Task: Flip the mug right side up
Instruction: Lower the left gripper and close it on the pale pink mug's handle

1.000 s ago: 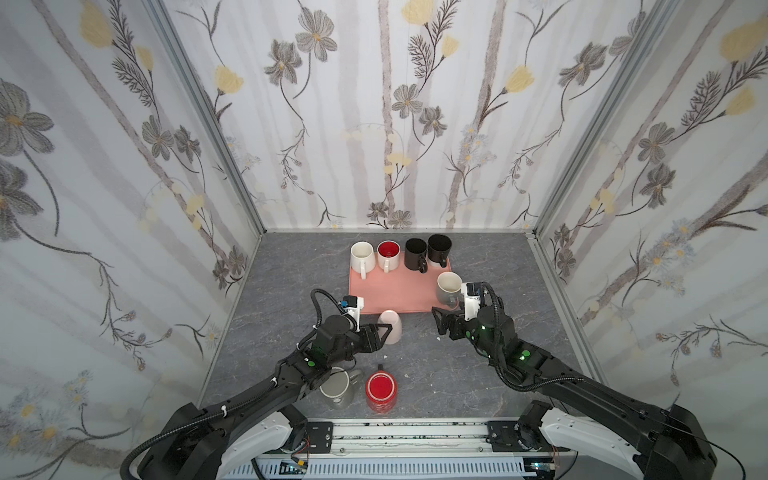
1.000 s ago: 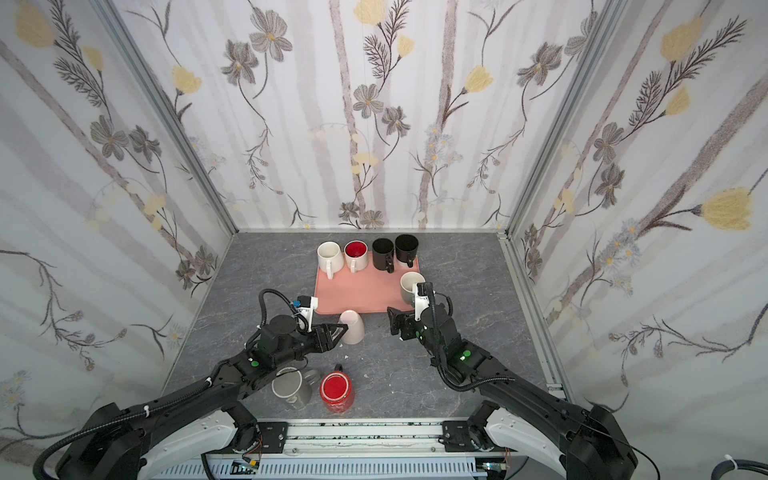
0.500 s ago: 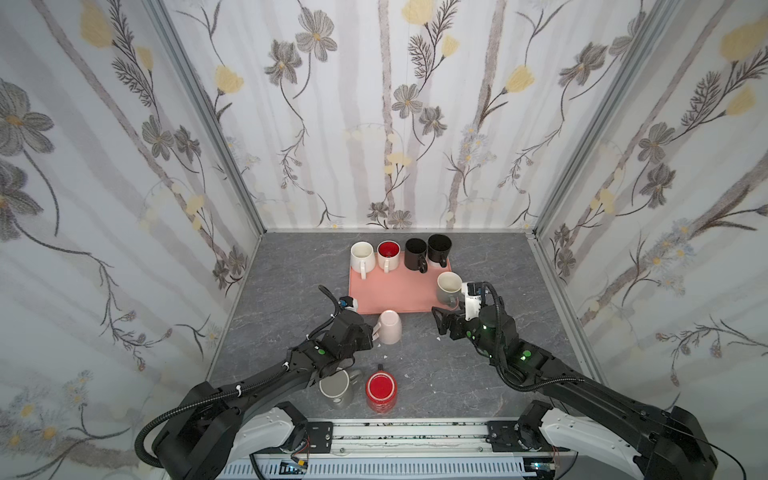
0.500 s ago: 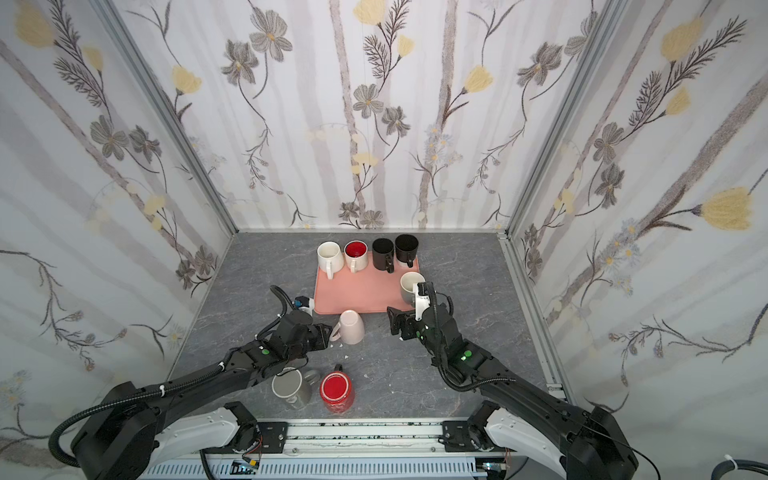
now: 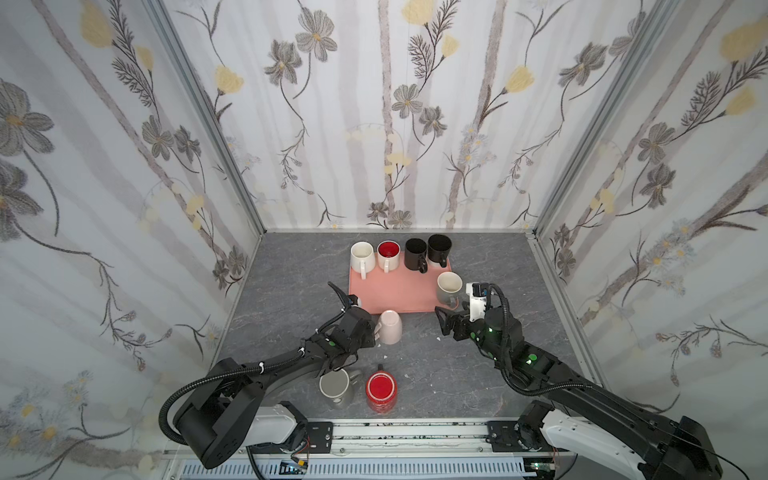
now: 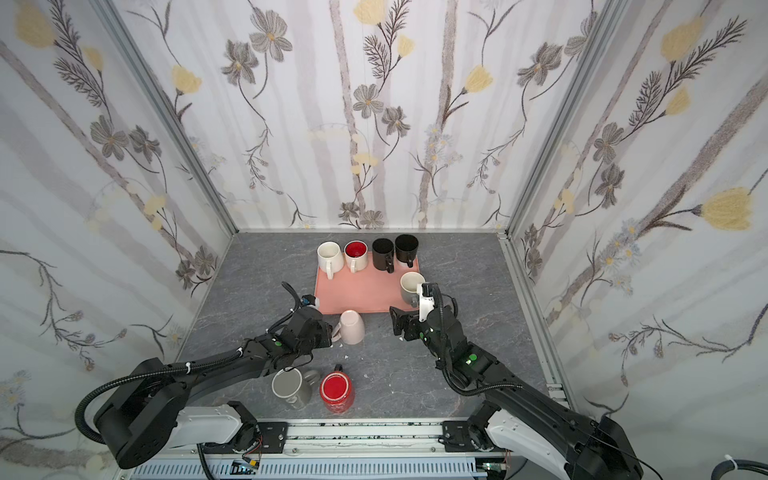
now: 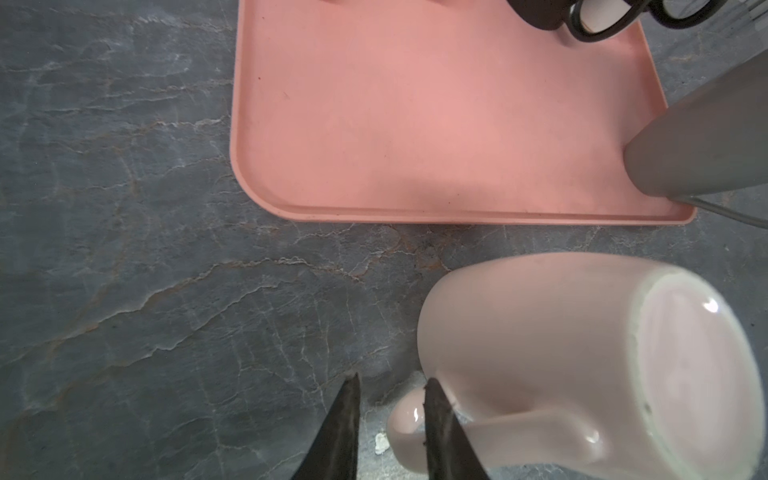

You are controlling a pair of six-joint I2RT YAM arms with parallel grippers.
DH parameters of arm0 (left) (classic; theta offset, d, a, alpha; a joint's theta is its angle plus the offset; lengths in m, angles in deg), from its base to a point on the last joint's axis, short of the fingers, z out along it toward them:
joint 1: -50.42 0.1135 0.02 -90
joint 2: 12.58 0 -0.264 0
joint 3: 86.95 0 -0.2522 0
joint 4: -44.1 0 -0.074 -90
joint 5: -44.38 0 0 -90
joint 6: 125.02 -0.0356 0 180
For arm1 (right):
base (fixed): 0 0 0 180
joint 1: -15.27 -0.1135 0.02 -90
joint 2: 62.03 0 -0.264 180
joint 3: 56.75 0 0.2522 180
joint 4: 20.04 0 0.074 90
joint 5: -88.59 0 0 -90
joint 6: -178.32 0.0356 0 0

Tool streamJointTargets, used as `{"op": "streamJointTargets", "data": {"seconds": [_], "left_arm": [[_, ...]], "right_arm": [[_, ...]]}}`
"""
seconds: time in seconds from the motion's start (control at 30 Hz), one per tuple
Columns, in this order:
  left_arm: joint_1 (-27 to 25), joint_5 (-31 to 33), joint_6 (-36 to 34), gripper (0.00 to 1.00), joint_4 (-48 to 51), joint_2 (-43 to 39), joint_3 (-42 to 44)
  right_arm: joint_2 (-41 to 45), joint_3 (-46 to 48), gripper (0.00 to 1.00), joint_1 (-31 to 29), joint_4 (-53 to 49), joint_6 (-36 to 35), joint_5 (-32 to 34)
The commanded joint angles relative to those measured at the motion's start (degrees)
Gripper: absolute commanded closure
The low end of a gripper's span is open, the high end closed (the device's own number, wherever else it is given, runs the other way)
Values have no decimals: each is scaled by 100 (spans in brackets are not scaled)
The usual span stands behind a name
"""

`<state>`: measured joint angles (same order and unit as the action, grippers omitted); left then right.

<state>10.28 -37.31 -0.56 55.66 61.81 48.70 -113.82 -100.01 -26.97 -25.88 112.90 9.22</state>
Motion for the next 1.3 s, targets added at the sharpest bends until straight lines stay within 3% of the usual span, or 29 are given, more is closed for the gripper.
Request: {"op": "streamJointTargets", "data": {"seconds": [0.0,0.27,0.47,0.73,1.03,1.27], "left_arm": [[-50,-343,11,74,-191,-47,18],[-179,-416,140,75,195,-571,76],[-308,34,-63,60,880,-1059,-174],[-1079,394,-363,59,1252,-376,-604],[-1093,750,-831,57,1072,240,-846],[-1093,663,-1012,63,672,635,-934]], "right_arm": [[29,8,5,14,36,3,32],[11,32,5,23,96,42,13],[-7,71,5,40,102,59,27],[-34,127,5,64,159,109,-9],[8,118,4,91,147,106,-25],[64,152,4,111,104,117,-17]]}}
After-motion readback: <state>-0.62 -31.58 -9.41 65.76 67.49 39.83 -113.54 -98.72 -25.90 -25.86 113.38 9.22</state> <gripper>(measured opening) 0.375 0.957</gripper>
